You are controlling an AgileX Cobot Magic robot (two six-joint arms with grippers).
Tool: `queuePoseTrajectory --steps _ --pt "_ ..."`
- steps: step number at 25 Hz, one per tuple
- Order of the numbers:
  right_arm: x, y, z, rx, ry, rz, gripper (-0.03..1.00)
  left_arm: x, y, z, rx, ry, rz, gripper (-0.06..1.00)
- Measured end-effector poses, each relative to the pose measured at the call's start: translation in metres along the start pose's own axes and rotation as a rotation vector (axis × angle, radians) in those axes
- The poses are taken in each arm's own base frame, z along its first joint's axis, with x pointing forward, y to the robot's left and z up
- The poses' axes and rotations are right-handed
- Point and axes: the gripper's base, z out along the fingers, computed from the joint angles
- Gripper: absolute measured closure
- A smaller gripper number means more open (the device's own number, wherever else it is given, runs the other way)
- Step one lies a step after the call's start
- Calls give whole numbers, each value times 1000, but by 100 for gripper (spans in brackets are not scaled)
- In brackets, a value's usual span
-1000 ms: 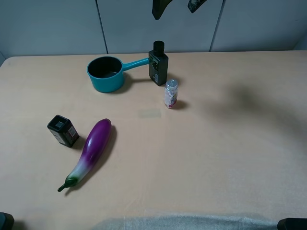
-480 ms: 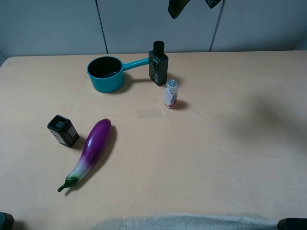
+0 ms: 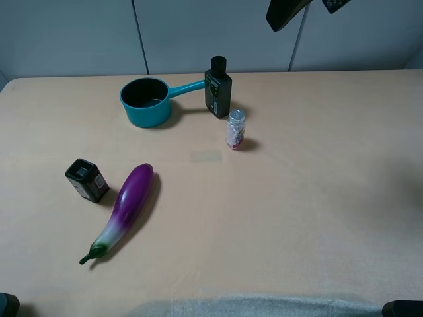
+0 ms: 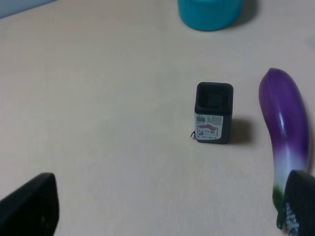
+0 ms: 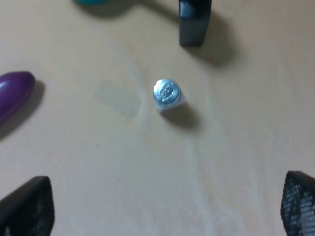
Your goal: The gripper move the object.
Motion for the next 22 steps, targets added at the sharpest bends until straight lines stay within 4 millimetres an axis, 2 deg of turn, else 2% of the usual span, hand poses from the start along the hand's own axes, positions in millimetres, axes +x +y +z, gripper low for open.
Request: queuePoseTrajectory --steps 11,22 --pt "50 7 -54 27 -89 15 28 0 0 0 0 0 0 5" --pt "112 11 -68 49 -90 52 28 0 0 0 0 0 0 5"
